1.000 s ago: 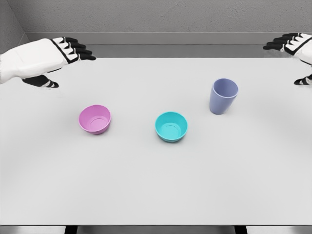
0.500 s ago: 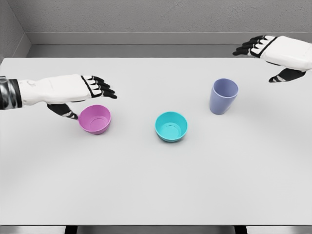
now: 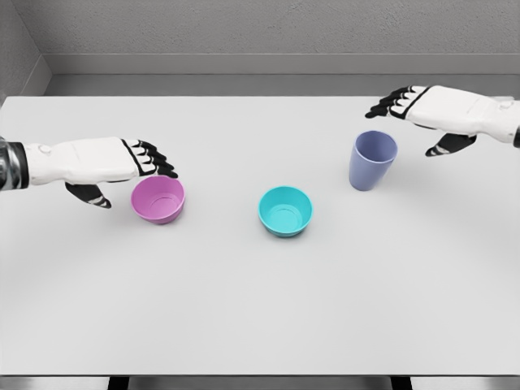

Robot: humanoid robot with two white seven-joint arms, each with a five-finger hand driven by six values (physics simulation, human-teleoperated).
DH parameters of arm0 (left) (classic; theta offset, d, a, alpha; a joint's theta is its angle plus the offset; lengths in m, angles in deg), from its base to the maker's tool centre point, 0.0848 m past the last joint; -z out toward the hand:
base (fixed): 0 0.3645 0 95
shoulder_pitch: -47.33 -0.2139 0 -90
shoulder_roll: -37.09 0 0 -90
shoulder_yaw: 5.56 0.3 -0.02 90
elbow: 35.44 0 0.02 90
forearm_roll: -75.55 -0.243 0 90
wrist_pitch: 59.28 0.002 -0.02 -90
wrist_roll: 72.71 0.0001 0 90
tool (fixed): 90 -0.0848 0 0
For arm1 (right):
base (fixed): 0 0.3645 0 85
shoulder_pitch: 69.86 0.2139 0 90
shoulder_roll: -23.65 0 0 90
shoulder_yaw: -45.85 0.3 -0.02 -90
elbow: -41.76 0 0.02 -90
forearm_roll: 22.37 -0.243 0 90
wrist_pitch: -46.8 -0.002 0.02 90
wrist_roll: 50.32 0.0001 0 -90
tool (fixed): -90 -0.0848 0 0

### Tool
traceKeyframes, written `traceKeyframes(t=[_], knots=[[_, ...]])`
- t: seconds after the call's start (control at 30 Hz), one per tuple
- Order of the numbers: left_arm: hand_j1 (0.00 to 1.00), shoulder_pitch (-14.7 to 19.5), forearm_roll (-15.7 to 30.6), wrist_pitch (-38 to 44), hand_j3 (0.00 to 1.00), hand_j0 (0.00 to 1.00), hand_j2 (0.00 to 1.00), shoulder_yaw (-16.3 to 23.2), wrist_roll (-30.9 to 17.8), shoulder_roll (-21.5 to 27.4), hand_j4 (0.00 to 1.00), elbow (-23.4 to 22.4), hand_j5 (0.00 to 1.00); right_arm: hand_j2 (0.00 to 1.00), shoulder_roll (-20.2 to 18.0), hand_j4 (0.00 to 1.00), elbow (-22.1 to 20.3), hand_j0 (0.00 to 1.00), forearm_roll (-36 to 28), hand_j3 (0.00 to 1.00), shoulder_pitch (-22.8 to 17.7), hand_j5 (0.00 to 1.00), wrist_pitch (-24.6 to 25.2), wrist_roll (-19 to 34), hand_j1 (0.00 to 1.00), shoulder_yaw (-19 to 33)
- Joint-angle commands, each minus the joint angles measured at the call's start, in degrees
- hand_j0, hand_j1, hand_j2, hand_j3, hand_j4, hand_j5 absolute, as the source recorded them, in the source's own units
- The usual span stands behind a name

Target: Stacking bowl and cup with both arms

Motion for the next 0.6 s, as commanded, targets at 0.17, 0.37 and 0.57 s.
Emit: traceKeyframes(t=[0.17, 0.37, 0.57], knots=[[1.00, -0.2, 0.7, 0.2, 1.00, 1.00, 1.00, 0.1, 0.0, -0.4, 1.00, 1.0, 1.00, 1.00, 0.2, 1.00, 0.8, 1.00, -0.3, 1.00, 0.7, 1.00, 0.1, -0.1, 1.00, -1.4], [1.00, -0.3, 0.5, 0.2, 1.00, 1.00, 1.00, 1.1, 0.0, -0.9, 1.00, 0.8, 1.00, 1.00, 1.9, 1.00, 1.5, 1.00, -0.3, 1.00, 2.5, 1.00, 0.1, 0.0, 1.00, -3.8], [1.00, 0.1, -0.8, 0.2, 1.00, 1.00, 1.00, 2.3, 0.0, -1.5, 1.00, 0.4, 1.00, 1.00, 1.9, 1.00, 1.4, 1.00, -0.4, 1.00, 3.2, 1.00, 0.1, -0.1, 1.00, -5.2]])
